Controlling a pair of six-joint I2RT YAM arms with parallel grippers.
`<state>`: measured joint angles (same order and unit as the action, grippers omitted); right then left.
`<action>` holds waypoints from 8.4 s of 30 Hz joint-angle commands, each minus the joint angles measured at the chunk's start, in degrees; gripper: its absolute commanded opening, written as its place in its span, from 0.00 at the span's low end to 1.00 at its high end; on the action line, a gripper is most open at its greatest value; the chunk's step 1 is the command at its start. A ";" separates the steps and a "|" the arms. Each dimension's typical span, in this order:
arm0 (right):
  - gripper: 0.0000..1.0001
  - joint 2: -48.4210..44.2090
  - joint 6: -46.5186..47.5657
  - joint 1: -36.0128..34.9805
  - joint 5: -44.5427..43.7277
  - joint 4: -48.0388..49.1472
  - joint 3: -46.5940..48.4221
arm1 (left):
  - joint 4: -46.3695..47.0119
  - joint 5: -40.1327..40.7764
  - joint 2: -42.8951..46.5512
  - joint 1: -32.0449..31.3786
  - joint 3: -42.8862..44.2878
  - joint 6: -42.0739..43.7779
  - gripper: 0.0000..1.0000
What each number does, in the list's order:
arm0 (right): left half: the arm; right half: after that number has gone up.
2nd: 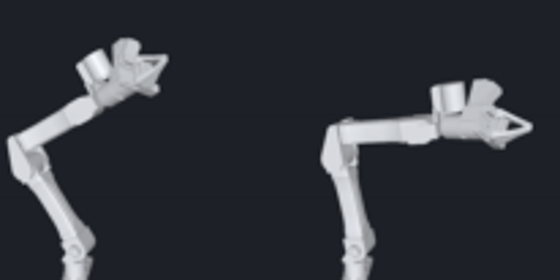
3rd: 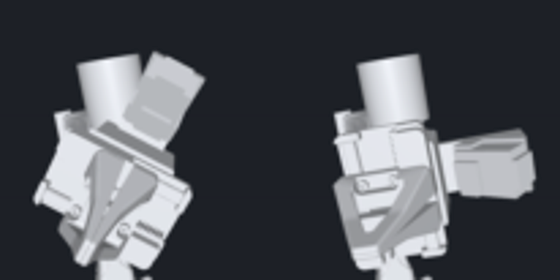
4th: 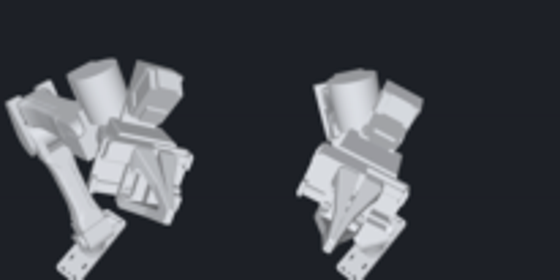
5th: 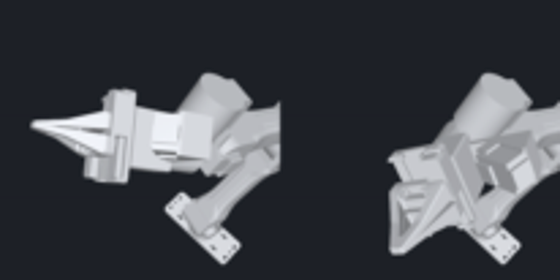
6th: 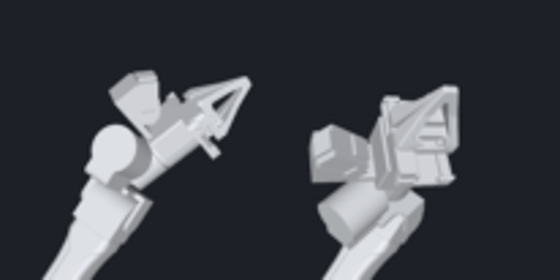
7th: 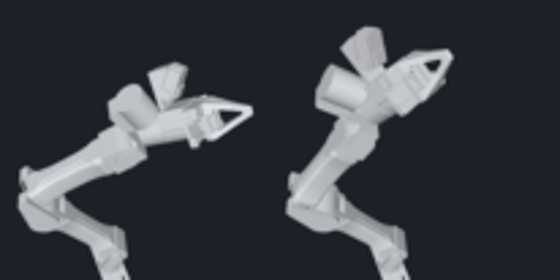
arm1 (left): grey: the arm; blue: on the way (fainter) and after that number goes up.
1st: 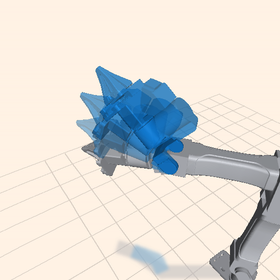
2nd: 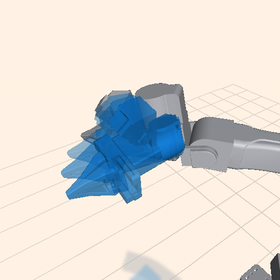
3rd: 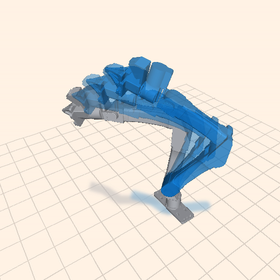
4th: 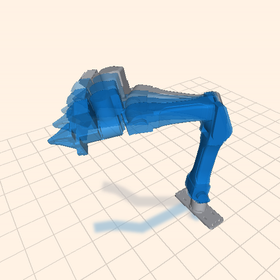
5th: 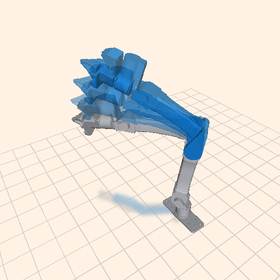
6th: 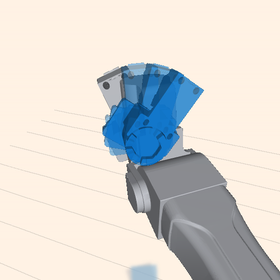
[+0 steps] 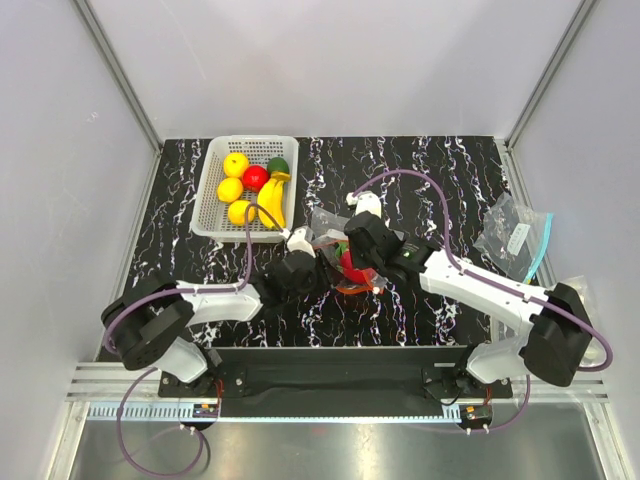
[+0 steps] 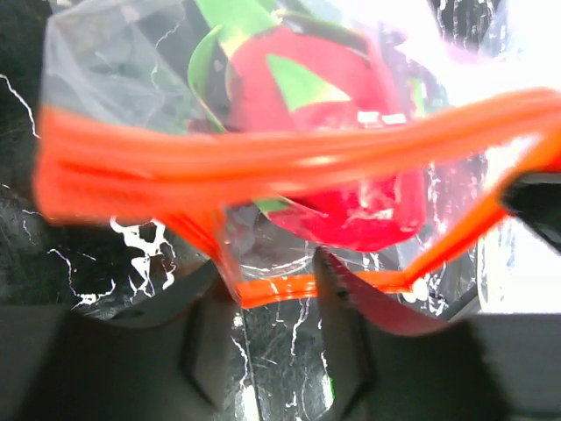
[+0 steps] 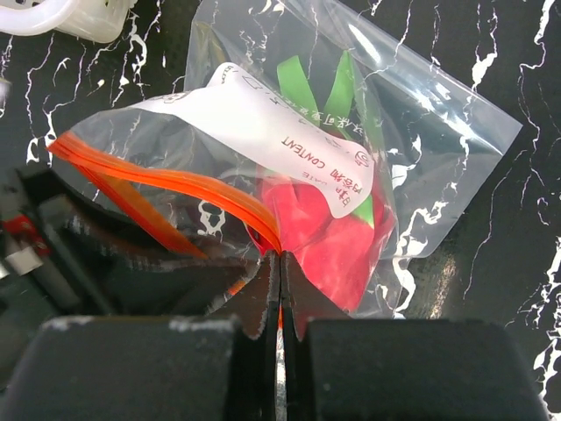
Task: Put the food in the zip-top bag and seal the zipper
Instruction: Place the fake fruit in the zipper food storage bag, then adjust the zipper food storage bag at the center of the board, then pick up the fake fruit from the bin.
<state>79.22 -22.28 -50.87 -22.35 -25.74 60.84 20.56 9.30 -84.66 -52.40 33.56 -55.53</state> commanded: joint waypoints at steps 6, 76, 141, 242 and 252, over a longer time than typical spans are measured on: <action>0.00 -4.68 -0.04 0.42 0.46 0.25 0.42 | 4.49 3.01 -0.24 -0.07 -0.69 -0.37 0.23; 0.00 -10.57 -4.00 4.29 -5.16 -29.90 20.99 | -50.88 -34.97 -0.50 10.39 46.86 24.33 0.00; 0.00 11.75 -4.09 10.09 -8.59 -47.75 40.59 | -64.77 -31.80 -4.48 25.86 54.87 36.01 0.77; 0.00 -1.08 4.36 12.02 1.60 -29.37 30.30 | -11.51 -33.04 21.11 28.59 31.22 39.17 0.00; 0.00 -2.23 3.39 11.94 5.91 -27.79 28.81 | 7.90 -31.63 20.95 21.47 23.22 48.22 0.00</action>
<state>79.44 -18.22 -39.31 -18.74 -57.36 89.80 15.33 -23.31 -62.43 -30.00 58.67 -11.79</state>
